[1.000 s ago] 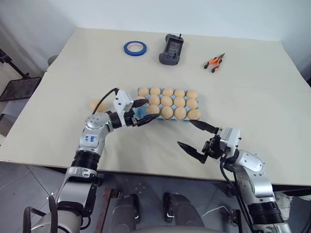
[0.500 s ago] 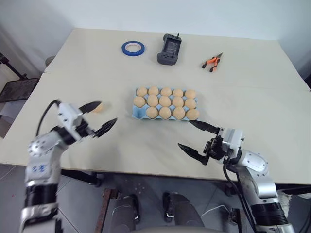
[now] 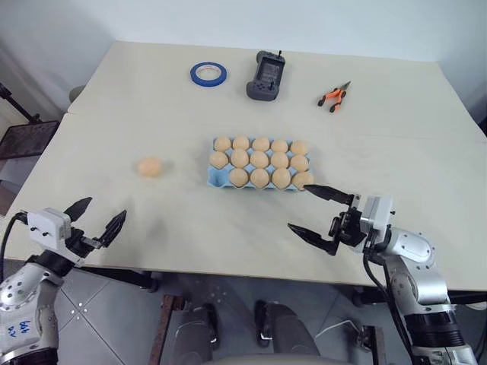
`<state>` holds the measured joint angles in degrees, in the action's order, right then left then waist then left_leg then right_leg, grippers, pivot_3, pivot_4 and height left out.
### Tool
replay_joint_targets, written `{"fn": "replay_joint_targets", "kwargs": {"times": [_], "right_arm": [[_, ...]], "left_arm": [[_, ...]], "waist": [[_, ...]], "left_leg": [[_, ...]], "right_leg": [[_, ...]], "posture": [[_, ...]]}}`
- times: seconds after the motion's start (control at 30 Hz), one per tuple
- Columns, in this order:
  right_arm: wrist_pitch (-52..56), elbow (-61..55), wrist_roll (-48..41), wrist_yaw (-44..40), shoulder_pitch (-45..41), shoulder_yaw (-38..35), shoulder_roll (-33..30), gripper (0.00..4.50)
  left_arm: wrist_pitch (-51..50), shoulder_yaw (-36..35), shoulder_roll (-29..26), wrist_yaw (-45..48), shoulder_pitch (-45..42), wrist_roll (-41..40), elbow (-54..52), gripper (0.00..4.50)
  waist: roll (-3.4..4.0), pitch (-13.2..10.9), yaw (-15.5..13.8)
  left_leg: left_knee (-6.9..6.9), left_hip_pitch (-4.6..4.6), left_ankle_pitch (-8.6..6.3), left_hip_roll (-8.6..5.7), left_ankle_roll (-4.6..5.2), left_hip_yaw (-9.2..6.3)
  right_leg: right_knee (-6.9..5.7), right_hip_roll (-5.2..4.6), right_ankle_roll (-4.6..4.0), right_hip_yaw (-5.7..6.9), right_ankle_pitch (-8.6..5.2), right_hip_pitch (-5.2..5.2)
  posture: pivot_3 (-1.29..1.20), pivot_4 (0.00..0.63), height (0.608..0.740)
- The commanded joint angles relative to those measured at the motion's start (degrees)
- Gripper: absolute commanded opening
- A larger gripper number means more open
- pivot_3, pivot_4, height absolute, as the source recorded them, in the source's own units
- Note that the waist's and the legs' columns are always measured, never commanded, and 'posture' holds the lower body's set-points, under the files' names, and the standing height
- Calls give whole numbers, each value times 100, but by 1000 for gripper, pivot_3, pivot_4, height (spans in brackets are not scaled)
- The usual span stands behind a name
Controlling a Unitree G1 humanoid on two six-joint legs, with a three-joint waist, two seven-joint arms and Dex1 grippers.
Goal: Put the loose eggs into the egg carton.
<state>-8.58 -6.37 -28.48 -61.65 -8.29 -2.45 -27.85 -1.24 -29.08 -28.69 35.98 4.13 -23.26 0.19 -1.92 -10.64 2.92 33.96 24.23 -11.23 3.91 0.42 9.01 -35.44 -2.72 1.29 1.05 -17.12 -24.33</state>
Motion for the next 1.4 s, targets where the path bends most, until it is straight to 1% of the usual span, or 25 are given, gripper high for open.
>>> {"fn": "replay_joint_targets", "kwargs": {"times": [0.03, 0.13, 0.23, 0.33, 0.37, 0.4, 0.5, 0.63, 0.7, 0.73, 0.9, 0.93, 0.97, 1.0, 1.07, 1.2, 1.3, 1.4], "right_arm": [[6, -11, -60, -42, -122, -4, 25, 4500], [31, 28, -40, -20, -208, 7, 35, 4500], [35, 67, -7, -11, -258, 35, 50, 4500], [34, 87, 41, 23, -292, 87, 98, 4500], [37, 79, 55, 44, -296, 107, 119, 4500], [41, 68, 76, 65, -297, 129, 143, 4500], [77, -9, 108, 137, -271, 180, 213, 4500], [109, -80, 122, 208, -241, 206, 250, 4500], [121, -101, 119, 235, -230, 206, 252, 4500], [125, -106, 117, 247, -226, 204, 252, 4500], [146, -145, 110, 292, -214, 201, 247, 4500], [151, -150, 108, 298, -213, 199, 248, 4500], [151, -150, 111, 306, -214, 197, 249, 4500], [155, -160, 108, 311, -209, 192, 245, 4500], [165, -185, 113, 337, -186, 192, 247, 4500], [170, -214, 134, 377, -153, 199, 253, 4500], [169, -208, 156, 421, -168, 191, 267, 4500], [148, -211, 189, 475, -184, 182, 288, 4500]], "left_arm": [[-183, 161, -71, -445, -597, 137, -21, 4489], [-346, 395, -177, -752, -1267, 426, 552, 4489], [-361, 755, -255, -840, -2093, 718, 1380, 4489], [-224, 1118, -233, -914, -2895, 1052, 2280, 4489], [-124, 1197, -211, -882, -3112, 1101, 2545, 4489], [-58, 1274, -204, -829, -3321, 1144, 2823, 4489], [53, 1368, -194, -759, -3830, 1171, 3529, 4489], [207, 1566, -211, -630, -4105, 1304, 4065, 4489], [242, 1597, -217, -642, -4166, 1346, 4269, 4085], [238, 1601, -213, -607, -4183, 1328, 4327, 3851], [289, 1638, -204, -446, -4183, 1283, 4284, 2239], [319, 1633, -196, -418, -4181, 1269, 4239, 1979], [377, 1620, -175, -379, -4189, 1237, 4162, 1849], [425, 1606, -138, -316, -4203, 1179, 4040, 1849], [441, 1805, 46, 209, -4308, 973, 3463, 1849], [194, 2213, 268, 740, -4421, 967, 2904, 1849], [33, 2576, 371, 1061, -4542, 1095, 2834, 1849], [44, 2727, 425, 1219, -4675, 1128, 3011, 1849]], "waist": [[-1, 0, -24], [-1, 1, -27], [-1, 1, -25], [-4, 2, -33], [-4, 2, -34], [-4, 2, -37], [-4, 2, -43], [-4, 2, -39], [-4, 2, -42], [-4, 2, -41], [-5, 2, -66], [-5, 2, -75], [-5, 2, -84], [-5, 2, -95], [-5, 2, -121], [-5, 2, -170], [-5, 2, -138], [-5, 2, -86]], "left_leg": [[1, 0, 0, -3, 0, 0], [14, -2, 1, -7, -1, -1], [22, -5, 2, -10, 1, 1], [26, -4, 4, -11, 3, 3], [25, -3, 4, -10, 3, 3], [24, -1, 4, -9, 3, 5], [20, 0, 4, -6, 2, 10], [23, -1, 9, -3, -7, 13], [28, -2, 10, -2, -8, 13], [32, -2, 10, -2, -8, 13], [39, -1, 10, -2, -7, 12], [40, -1, 10, -2, -7, 12], [39, -1, 10, -2, -7, 12], [39, -1, 10, -1, -7, 12], [39, 1, 10, -1, -7, 11], [41, 3, 10, -6, -7, 12], [47, 1, 10, -8, -4, 17], [55, 0, 10, -3, -3, 17]], "right_leg": [[-3, 0, 0, 1, 0, -1], [-13, 0, 4, -2, 3, 1], [-15, 0, 19, -5, 12, 7], [-20, 1, 52, -4, 30, 5], [-21, 1, 89, -3, 51, 4], [-22, 3, 95, -1, 54, 1], [-33, 8, 89, 1, 49, -10], [-49, 16, 85, 0, 45, -18], [-55, 16, 85, 0, 45, -17], [-56, 16, 85, 0, 45, -17], [-59, 13, 87, 0, 46, -15], [-59, 13, 86, 0, 46, -15], [-59, 13, 86, 0, 46, -15], [-59, 13, 86, 0, 46, -15], [-59, 13, 86, 0, 46, -16], [-56, 8, 87, 2, 47, -12], [-57, 9, 91, -3, 49, -9], [-64, 18, 91, -6, 49, -11]], "posture": [[0, 150, 740], [0, 150, 740], [0, 150, 740], [0, 150, 740], [0, 150, 740], [0, 150, 740], [0, 150, 740], [0, 150, 740], [0, 150, 740], [0, 150, 740], [0, 150, 740], [0, 150, 740], [0, 150, 740], [0, 150, 740], [0, 150, 740], [0, 150, 740], [0, 150, 740], [0, 150, 740]]}}
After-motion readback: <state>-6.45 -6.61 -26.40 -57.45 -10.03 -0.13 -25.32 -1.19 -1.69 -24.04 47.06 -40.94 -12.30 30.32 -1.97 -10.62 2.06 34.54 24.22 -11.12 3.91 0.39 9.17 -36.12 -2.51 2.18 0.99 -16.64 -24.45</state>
